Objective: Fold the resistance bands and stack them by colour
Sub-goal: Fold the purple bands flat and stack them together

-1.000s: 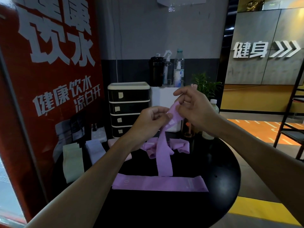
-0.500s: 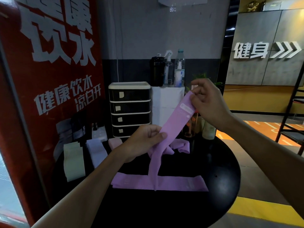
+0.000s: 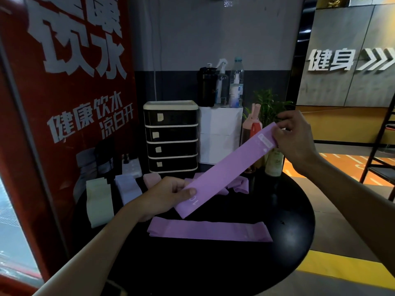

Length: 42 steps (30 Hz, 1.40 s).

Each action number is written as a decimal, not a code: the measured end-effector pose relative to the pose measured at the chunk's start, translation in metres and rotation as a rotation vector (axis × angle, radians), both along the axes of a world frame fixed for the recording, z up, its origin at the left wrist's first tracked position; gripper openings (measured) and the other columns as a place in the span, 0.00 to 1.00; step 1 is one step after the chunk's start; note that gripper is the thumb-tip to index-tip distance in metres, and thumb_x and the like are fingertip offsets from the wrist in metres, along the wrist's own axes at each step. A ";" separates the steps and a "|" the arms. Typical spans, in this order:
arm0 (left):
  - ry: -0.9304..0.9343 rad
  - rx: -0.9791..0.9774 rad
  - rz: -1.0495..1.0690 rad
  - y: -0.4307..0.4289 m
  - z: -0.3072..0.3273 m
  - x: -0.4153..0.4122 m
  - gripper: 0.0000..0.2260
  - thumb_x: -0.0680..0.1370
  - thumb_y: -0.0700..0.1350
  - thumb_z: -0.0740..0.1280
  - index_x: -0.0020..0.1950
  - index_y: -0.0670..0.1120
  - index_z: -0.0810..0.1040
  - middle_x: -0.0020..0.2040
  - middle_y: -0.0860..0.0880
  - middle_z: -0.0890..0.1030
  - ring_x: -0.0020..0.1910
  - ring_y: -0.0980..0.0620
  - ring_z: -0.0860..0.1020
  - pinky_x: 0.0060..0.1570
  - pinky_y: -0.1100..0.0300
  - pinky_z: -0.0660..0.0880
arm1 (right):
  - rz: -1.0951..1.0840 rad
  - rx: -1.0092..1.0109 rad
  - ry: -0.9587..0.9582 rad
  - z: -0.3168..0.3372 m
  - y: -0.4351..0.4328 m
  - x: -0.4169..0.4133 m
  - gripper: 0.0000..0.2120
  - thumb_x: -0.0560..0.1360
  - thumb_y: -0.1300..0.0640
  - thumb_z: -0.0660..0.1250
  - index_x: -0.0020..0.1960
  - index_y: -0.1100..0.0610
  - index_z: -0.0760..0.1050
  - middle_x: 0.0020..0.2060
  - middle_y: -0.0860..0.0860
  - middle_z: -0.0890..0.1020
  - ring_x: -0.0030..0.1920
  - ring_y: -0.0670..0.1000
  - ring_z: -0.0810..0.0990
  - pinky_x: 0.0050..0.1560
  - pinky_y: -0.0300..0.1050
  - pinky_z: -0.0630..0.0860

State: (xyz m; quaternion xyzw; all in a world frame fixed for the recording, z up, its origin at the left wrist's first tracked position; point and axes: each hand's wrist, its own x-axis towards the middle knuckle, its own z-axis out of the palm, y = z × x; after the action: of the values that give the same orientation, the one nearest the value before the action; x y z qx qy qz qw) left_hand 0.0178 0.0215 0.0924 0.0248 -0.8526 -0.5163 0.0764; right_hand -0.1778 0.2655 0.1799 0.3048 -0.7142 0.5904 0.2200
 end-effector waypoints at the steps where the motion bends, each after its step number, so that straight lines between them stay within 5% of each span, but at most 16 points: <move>1: -0.009 0.013 0.004 -0.004 -0.002 0.003 0.11 0.80 0.50 0.66 0.45 0.45 0.83 0.41 0.46 0.79 0.41 0.50 0.75 0.45 0.57 0.70 | -0.011 0.004 -0.009 -0.004 0.002 -0.001 0.14 0.77 0.67 0.63 0.62 0.62 0.69 0.41 0.51 0.77 0.42 0.47 0.78 0.41 0.46 0.78; 4: -0.035 0.079 0.006 -0.018 -0.007 0.011 0.09 0.81 0.44 0.66 0.51 0.38 0.81 0.42 0.44 0.82 0.40 0.50 0.78 0.44 0.57 0.74 | -0.041 0.025 -0.027 -0.018 0.008 -0.005 0.13 0.77 0.66 0.62 0.62 0.61 0.70 0.44 0.55 0.78 0.44 0.51 0.78 0.40 0.45 0.77; 8: 0.049 0.134 0.192 -0.028 -0.012 0.018 0.05 0.79 0.39 0.67 0.52 0.40 0.82 0.39 0.45 0.83 0.38 0.50 0.78 0.38 0.63 0.76 | -0.030 0.068 -0.048 -0.044 0.019 -0.008 0.12 0.75 0.69 0.62 0.54 0.55 0.74 0.47 0.59 0.79 0.48 0.62 0.78 0.45 0.55 0.77; 13: 0.231 0.332 0.453 -0.032 -0.022 0.018 0.02 0.79 0.35 0.68 0.48 0.38 0.75 0.41 0.39 0.76 0.39 0.43 0.79 0.42 0.51 0.83 | -0.004 0.161 -0.086 -0.088 0.025 0.008 0.10 0.76 0.69 0.64 0.46 0.54 0.76 0.41 0.53 0.79 0.40 0.51 0.77 0.38 0.40 0.73; 19: 0.272 -0.018 0.623 -0.037 -0.053 0.024 0.07 0.76 0.36 0.72 0.41 0.40 0.74 0.37 0.41 0.78 0.34 0.49 0.77 0.37 0.52 0.78 | -0.019 0.338 -0.221 -0.149 0.029 0.022 0.14 0.75 0.64 0.69 0.60 0.57 0.73 0.40 0.54 0.82 0.44 0.53 0.81 0.42 0.45 0.72; 29: 0.284 -0.095 0.656 -0.040 -0.086 0.031 0.12 0.76 0.34 0.70 0.40 0.51 0.81 0.42 0.54 0.84 0.42 0.59 0.81 0.48 0.59 0.77 | -0.072 0.379 -0.196 -0.187 0.031 0.042 0.08 0.74 0.64 0.69 0.47 0.55 0.72 0.37 0.50 0.80 0.40 0.50 0.80 0.42 0.53 0.76; 36: 0.329 -0.131 0.683 -0.033 -0.099 0.032 0.17 0.77 0.34 0.69 0.41 0.58 0.79 0.42 0.60 0.83 0.44 0.60 0.81 0.47 0.62 0.76 | -0.056 0.376 -0.170 -0.194 0.032 0.045 0.03 0.75 0.63 0.69 0.45 0.57 0.76 0.37 0.46 0.80 0.38 0.42 0.78 0.36 0.34 0.72; 42: 0.298 -0.166 0.655 -0.033 -0.100 0.030 0.18 0.77 0.33 0.69 0.39 0.58 0.78 0.42 0.59 0.82 0.45 0.59 0.80 0.45 0.66 0.74 | -0.112 0.359 -0.200 -0.194 0.032 0.044 0.03 0.74 0.63 0.71 0.44 0.58 0.78 0.35 0.47 0.80 0.37 0.44 0.77 0.36 0.36 0.70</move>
State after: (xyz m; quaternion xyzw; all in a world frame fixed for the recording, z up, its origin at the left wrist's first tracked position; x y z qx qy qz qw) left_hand 0.0476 -0.0119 -0.0078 0.2147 -0.8180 -0.3913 0.3628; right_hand -0.1339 0.2970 -0.0145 0.2388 -0.8421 0.4678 0.1225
